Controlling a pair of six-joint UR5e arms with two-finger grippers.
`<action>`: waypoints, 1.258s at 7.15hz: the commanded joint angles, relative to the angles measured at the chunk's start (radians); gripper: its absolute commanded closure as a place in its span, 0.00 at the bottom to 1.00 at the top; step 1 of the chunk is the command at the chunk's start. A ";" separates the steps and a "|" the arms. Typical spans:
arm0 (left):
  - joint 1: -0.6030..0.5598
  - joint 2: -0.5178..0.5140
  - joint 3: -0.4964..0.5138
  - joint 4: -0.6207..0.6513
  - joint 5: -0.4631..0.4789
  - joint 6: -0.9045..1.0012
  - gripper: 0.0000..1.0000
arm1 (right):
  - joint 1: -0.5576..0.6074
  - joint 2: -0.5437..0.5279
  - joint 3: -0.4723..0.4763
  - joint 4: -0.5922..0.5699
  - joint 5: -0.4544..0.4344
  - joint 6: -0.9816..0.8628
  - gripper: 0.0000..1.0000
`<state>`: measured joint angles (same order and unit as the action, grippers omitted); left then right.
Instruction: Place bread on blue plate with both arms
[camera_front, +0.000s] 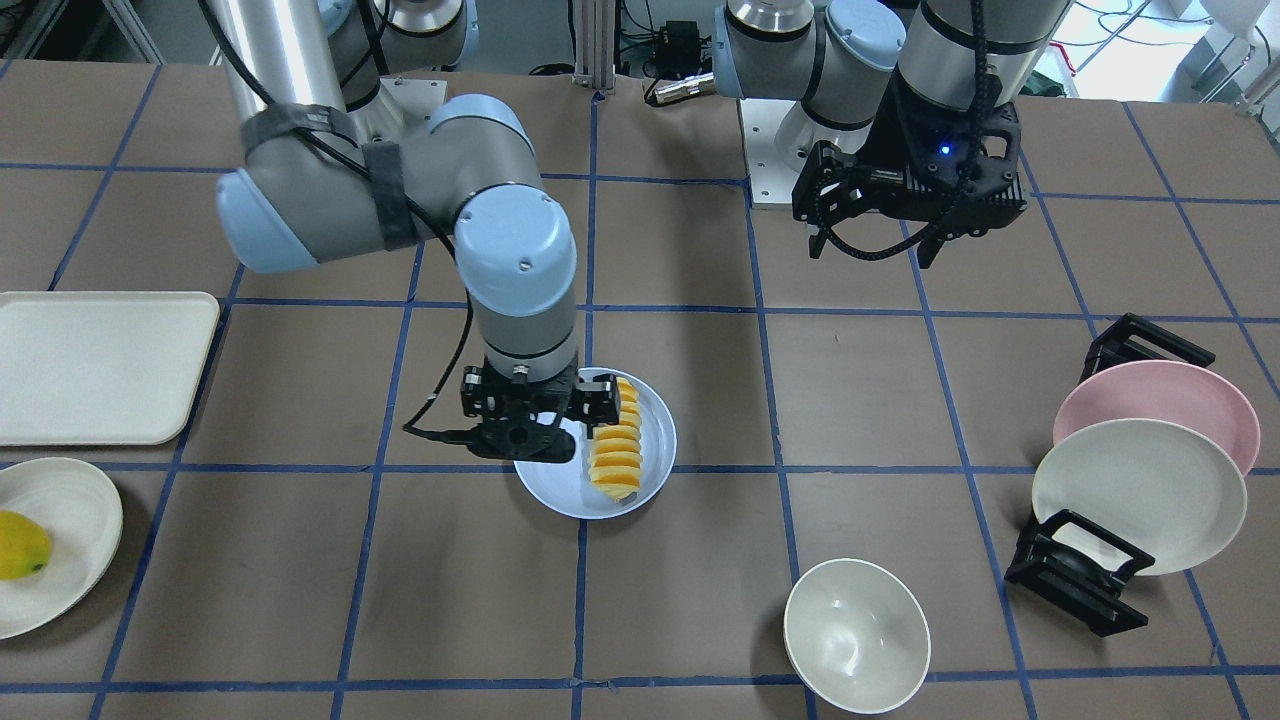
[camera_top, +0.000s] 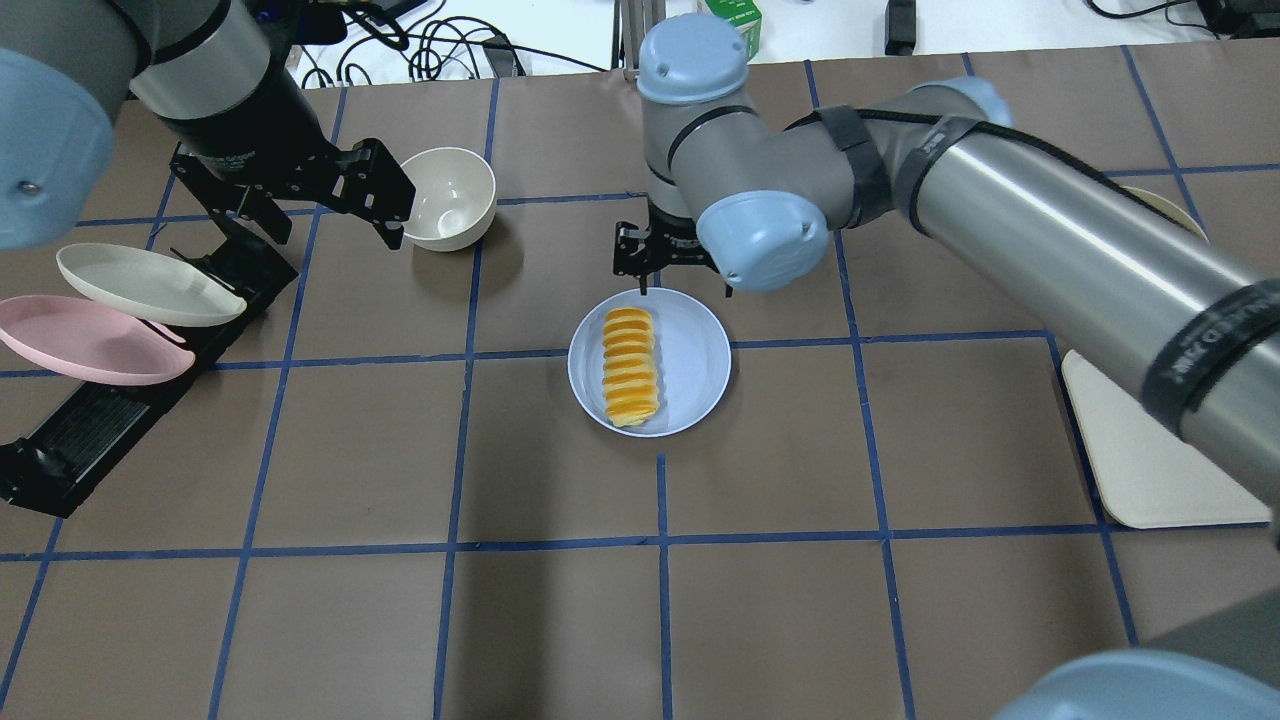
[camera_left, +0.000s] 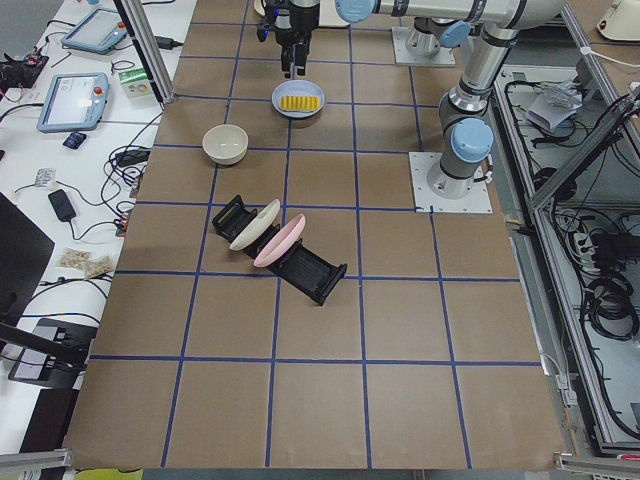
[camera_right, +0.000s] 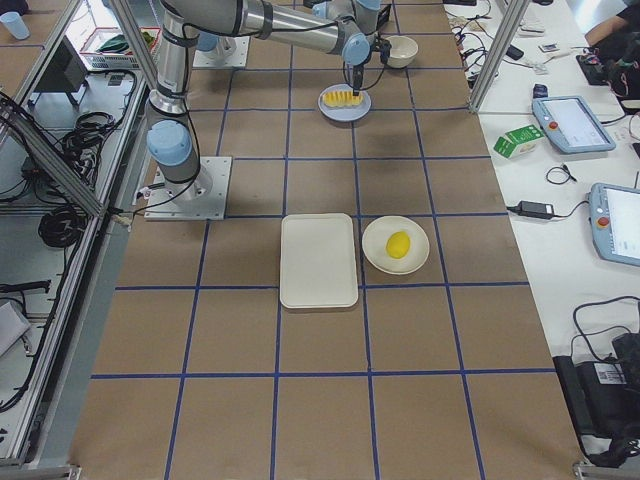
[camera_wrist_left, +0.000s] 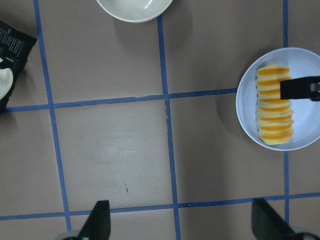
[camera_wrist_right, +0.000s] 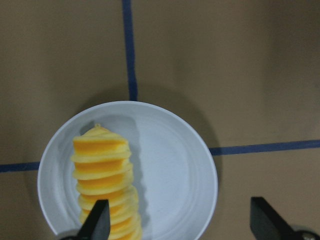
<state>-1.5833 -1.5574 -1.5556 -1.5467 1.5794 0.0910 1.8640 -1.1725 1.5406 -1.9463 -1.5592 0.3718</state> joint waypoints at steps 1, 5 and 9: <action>-0.003 0.003 -0.011 0.013 -0.060 -0.019 0.00 | -0.135 -0.134 -0.001 0.106 -0.016 -0.063 0.00; 0.009 0.005 0.009 -0.032 -0.053 -0.040 0.00 | -0.298 -0.349 -0.005 0.336 -0.041 -0.191 0.00; 0.009 -0.012 0.061 -0.073 0.014 -0.037 0.00 | -0.282 -0.392 0.006 0.352 -0.055 -0.188 0.00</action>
<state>-1.5728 -1.5606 -1.5090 -1.6191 1.5886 0.0515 1.5752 -1.5626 1.5454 -1.5973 -1.6147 0.1816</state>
